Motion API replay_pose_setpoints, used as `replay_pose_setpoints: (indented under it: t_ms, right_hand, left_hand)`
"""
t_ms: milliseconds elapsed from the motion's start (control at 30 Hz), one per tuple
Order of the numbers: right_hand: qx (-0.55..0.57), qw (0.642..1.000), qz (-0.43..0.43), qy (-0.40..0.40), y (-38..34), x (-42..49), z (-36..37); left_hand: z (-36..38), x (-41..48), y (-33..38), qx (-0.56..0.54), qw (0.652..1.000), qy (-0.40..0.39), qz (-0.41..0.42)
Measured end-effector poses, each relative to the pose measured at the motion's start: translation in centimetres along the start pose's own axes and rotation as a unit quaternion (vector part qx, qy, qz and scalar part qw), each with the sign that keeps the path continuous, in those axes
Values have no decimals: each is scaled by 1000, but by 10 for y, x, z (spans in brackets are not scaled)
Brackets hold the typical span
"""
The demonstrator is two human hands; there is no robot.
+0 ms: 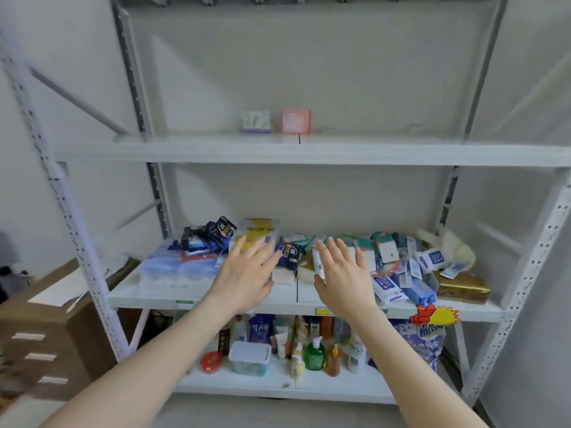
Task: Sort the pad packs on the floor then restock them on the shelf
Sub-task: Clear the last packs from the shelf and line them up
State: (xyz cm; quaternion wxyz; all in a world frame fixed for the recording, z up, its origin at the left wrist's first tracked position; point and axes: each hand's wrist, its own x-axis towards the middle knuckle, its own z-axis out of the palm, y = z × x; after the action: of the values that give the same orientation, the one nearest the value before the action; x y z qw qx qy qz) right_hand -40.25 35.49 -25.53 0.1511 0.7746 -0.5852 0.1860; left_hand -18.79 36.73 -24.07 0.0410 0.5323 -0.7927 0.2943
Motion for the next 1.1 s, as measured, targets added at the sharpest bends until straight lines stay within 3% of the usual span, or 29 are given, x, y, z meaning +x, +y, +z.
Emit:
replay_pose_setpoints:
  t_ms: [433,1100]
  right_hand:
    - [-13,996,-30,87,-49,97,-78]
    - [-1,991,-17,131,-19,342,-77]
  left_hand:
    - [-67,26,-123,81,993,65,-52]
    - [-36,244,-259,63,987,111,-98]
